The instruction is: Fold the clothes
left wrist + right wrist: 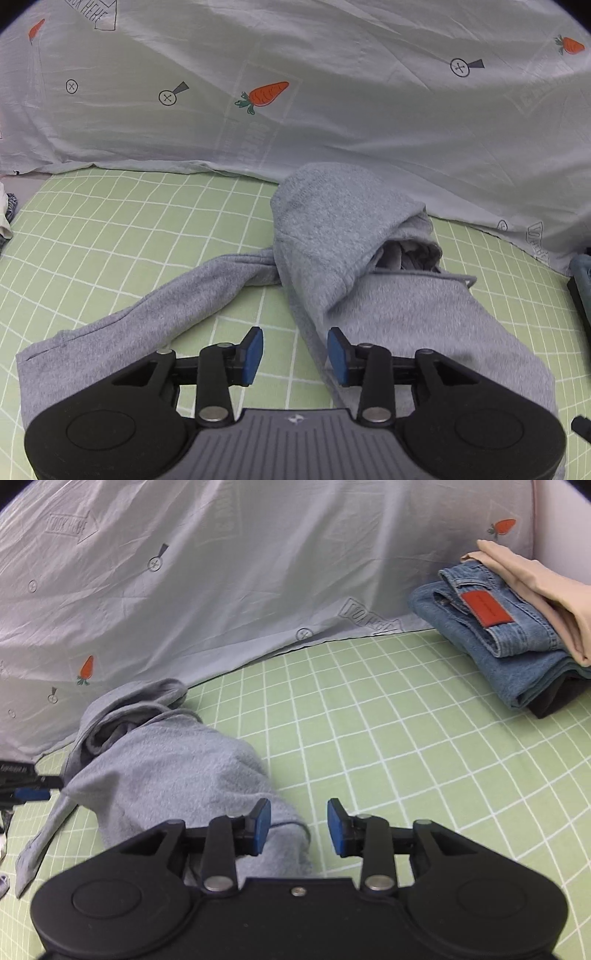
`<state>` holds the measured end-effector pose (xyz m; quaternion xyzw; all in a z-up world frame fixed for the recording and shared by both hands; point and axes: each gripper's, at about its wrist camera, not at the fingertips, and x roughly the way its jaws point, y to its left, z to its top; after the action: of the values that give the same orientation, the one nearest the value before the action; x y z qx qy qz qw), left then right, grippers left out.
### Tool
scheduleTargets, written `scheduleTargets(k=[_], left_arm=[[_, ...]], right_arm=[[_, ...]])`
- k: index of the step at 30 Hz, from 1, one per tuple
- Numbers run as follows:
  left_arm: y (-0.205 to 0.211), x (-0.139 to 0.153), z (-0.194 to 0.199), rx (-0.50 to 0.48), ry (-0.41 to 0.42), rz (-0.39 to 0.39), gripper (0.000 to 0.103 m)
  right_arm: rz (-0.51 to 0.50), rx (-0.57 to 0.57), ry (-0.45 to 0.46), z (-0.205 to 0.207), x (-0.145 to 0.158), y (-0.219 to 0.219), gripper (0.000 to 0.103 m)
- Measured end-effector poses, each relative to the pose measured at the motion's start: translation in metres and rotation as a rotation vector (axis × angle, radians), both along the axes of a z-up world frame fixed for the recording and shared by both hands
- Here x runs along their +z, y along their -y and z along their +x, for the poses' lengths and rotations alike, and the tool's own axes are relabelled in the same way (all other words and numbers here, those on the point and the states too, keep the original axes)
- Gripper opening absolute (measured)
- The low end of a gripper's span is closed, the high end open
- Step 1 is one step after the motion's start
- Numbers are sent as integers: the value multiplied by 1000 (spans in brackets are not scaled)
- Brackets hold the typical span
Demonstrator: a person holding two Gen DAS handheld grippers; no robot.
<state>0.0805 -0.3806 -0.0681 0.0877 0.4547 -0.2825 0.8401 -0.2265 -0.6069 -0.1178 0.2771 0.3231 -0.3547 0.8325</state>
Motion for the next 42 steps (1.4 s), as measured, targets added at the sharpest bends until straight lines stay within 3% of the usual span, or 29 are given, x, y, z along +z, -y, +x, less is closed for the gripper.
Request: scheduleTargets(k=[3, 5, 9, 15, 19, 22, 25, 27, 28, 34, 38, 42], left_arm=[[-12, -10, -29, -36, -36, 20, 41], [-22, -19, -49, -50, -83, 13, 42], [-30, -29, -80, -92, -142, 19, 42], [-31, -25, -102, -124, -121, 31, 43], [-35, -15, -107, -115, -85, 36, 44], [-42, -12, -108, -106, -74, 38, 49], [-48, -14, -108, -96, -85, 39, 49], [-50, -14, -108, -92, -88, 33, 49], [-51, -13, -108, -91, -88, 28, 49], [-65, -4, -111, -80, -58, -1, 49], [-83, -2, -108, -49, -65, -24, 49], [-107, 2, -106, -13, -67, -53, 49]], right_arm=[[-13, -7, -54, -1, -7, 6, 36], [1, 40, -93, -1, -17, 7, 36], [-25, 170, -80, 12, -22, -13, 36], [-169, 331, -90, 35, -9, -48, 29], [-193, 263, -156, 34, -20, -38, 29], [-104, 232, -81, 25, -26, -27, 29], [-94, 255, -67, 30, -31, -26, 28], [-75, 269, -33, 30, -32, -25, 9], [-76, 265, -7, 30, -29, -25, 6], [-249, 237, 109, 30, 24, -50, 6], [-243, 322, 241, 41, 61, -71, 6], [-215, 455, 290, 68, 72, -115, 6]])
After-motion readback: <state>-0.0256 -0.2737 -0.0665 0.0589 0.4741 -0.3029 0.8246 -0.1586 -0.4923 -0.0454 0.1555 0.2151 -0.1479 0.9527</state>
